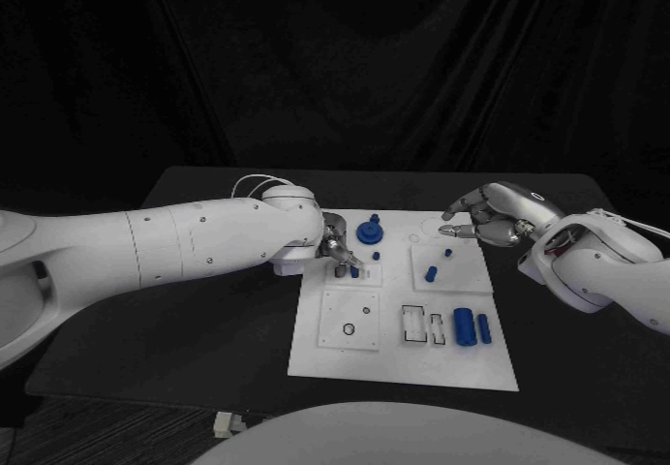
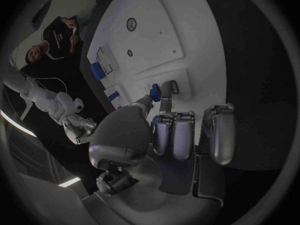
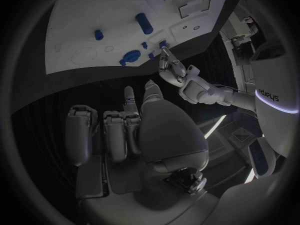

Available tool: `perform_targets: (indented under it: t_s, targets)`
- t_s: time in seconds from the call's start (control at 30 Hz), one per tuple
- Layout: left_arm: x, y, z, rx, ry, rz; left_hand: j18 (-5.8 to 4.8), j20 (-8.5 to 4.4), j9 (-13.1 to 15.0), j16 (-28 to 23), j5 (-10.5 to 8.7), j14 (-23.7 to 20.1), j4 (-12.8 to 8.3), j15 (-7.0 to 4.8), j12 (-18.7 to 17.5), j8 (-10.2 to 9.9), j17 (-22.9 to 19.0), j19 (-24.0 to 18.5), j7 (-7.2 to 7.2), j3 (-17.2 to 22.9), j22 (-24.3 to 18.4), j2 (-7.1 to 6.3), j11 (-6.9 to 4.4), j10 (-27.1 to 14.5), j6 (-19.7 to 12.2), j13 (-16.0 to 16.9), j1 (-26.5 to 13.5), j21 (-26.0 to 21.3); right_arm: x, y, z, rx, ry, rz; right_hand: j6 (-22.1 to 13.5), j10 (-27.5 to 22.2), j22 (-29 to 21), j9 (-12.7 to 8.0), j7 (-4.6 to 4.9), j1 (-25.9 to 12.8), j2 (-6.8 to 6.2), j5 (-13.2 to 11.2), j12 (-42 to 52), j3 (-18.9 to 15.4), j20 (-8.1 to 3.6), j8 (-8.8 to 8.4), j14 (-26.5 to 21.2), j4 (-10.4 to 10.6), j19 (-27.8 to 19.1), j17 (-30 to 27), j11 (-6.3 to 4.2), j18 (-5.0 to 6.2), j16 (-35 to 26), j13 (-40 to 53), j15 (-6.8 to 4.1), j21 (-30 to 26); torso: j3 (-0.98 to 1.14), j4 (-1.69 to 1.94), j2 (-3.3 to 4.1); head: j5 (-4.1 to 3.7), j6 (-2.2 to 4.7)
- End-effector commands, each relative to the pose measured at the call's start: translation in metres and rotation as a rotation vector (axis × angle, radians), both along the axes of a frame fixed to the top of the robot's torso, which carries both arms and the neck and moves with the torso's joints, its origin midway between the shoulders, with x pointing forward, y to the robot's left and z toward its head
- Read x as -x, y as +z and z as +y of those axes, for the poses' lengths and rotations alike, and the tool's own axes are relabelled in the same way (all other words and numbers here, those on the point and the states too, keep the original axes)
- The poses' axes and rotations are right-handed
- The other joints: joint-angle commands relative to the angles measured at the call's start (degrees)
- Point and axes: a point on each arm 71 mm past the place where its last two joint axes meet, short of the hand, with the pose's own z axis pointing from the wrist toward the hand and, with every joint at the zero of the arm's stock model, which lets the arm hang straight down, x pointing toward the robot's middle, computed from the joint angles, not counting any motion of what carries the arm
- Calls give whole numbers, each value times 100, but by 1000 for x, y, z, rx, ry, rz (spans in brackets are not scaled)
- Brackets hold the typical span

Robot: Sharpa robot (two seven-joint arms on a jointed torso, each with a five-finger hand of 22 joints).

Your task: Assemble the parts on the task board

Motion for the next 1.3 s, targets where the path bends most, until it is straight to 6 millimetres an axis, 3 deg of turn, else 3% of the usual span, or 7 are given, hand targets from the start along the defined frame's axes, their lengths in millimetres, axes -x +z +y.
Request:
perform_targets:
  t_s: [0.03, 0.2, 0.67, 0.8, 1.07, 1.2, 1.3]
  targets:
    - [5, -5, -3, 20, -6, 44, 98, -51, 7, -32, 35, 521, -32, -25, 21, -28, 1185, 4, 9, -4, 749, 15, -13, 600, -51, 1498, 61, -37, 0, -2, 0, 11, -8, 11, 22, 634, 1252, -10, 8, 51, -4, 33, -19, -37, 38, -30, 585, 5, 171, 1509, -6, 103, 18, 1175, -33, -28, 0, -4, 2, 10, -1]
    - [4, -5, -5, 31, -1, 49, 98, -49, 9, -33, 30, 520, -28, -22, 21, -33, 1183, 3, 16, -14, 749, 13, -8, 600, -64, 1498, 55, -39, 0, -2, 0, 12, -7, 14, 27, 634, 1247, -9, 9, 53, 2, 34, -19, -39, 39, -29, 585, 10, 164, 1509, -5, 106, 18, 1175, -33, -40, 0, -3, 2, 13, -1]
    - [2, -6, -9, 50, 14, 67, 99, -33, 67, -24, 339, 521, -225, -11, 21, -44, 1194, 0, 16, 29, 762, 43, -2, 600, -133, 1498, 310, -55, 0, -3, 0, 15, -6, 18, 27, 634, 1246, -9, 9, 53, 3, 35, -19, -39, 39, -29, 585, 11, 161, 1509, -5, 108, 18, 1175, -32, -45, 0, -2, -1, 16, -1]
    - [1, -7, -9, 50, 14, 70, 99, -43, 112, -19, 568, 523, -400, -25, 21, -18, 1199, 5, -7, 108, 773, 50, -21, 600, -121, 1498, 493, -56, 0, -3, 0, 15, -6, 19, 27, 634, 1246, -9, 9, 53, 3, 35, -19, -39, 39, -29, 585, 11, 161, 1509, -5, 108, 18, 1175, -32, -45, 0, -2, 0, 10, -1]
    - [1, -7, -8, 47, 14, 75, 97, -80, 262, -1, 592, 528, -744, -65, 21, 127, 1216, 17, -69, 364, 797, 34, -72, 600, -54, 1498, 752, -56, 0, -3, -1, 17, -9, 23, 36, 634, 1243, -8, 9, 56, 12, 38, -19, -41, 40, -26, 585, 16, 157, 1509, -2, 109, 18, 1175, -31, -53, 0, -2, 0, 22, -1]
    - [1, -7, -8, 45, 11, 79, 95, -96, 366, 7, 505, 530, -889, -82, 21, 230, 1223, 24, -92, 522, 810, 7, -92, 600, -40, 1498, 795, -55, 0, -3, -1, 18, -9, 25, 36, 634, 1243, -8, 9, 56, 12, 38, -19, -41, 40, -26, 585, 16, 157, 1509, -2, 109, 18, 1175, -31, -53, 0, -3, 0, 28, -1]
    - [2, -8, -8, 43, 9, 82, 94, -105, 439, 2, 574, 530, -987, -90, 21, 299, 1220, 27, -102, 625, 817, -41, -101, 600, -47, 1498, 802, -58, 0, -3, 0, 18, -10, 26, 39, 634, 1242, -8, 9, 58, 14, 40, -19, -41, 40, -26, 585, 16, 155, 1509, -2, 110, 18, 1175, -30, -57, 0, -2, 0, 32, -1]
